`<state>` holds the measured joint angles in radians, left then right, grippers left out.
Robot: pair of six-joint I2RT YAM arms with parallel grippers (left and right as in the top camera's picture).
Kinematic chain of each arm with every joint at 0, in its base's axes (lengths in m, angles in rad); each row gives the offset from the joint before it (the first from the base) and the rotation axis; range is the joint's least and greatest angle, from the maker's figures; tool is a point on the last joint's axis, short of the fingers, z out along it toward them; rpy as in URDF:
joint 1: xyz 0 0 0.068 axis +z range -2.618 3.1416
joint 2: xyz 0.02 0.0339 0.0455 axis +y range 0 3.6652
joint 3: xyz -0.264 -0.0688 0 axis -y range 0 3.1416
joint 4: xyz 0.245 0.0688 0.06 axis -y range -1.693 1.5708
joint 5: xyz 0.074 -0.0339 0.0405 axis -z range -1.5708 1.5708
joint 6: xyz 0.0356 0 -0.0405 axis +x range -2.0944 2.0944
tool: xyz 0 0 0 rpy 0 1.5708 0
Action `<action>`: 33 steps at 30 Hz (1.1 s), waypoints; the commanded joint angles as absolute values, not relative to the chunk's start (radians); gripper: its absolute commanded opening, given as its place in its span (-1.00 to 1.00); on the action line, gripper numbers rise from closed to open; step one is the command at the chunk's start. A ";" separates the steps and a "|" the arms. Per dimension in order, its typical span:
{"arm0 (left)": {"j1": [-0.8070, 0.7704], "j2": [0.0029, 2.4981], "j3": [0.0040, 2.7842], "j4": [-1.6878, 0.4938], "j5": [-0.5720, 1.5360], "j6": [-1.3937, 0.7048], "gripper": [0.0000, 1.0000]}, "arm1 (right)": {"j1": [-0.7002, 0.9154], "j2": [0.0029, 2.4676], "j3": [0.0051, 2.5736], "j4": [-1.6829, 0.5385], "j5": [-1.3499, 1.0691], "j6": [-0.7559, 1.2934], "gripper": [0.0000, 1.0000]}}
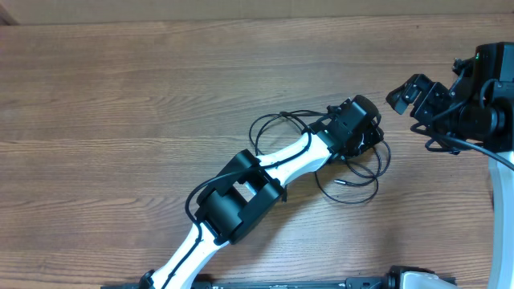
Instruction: Untangle cables
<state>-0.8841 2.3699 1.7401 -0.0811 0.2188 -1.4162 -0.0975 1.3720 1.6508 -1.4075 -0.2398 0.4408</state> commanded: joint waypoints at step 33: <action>-0.760 2.344 1.753 -0.009 0.441 -0.916 -0.92 | -0.096 1.375 1.662 -1.405 -0.241 0.442 1.00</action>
<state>-0.8253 2.4485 1.7409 0.0376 0.3237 -1.1229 -0.0975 1.3720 1.6508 -1.4071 -0.2398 0.4412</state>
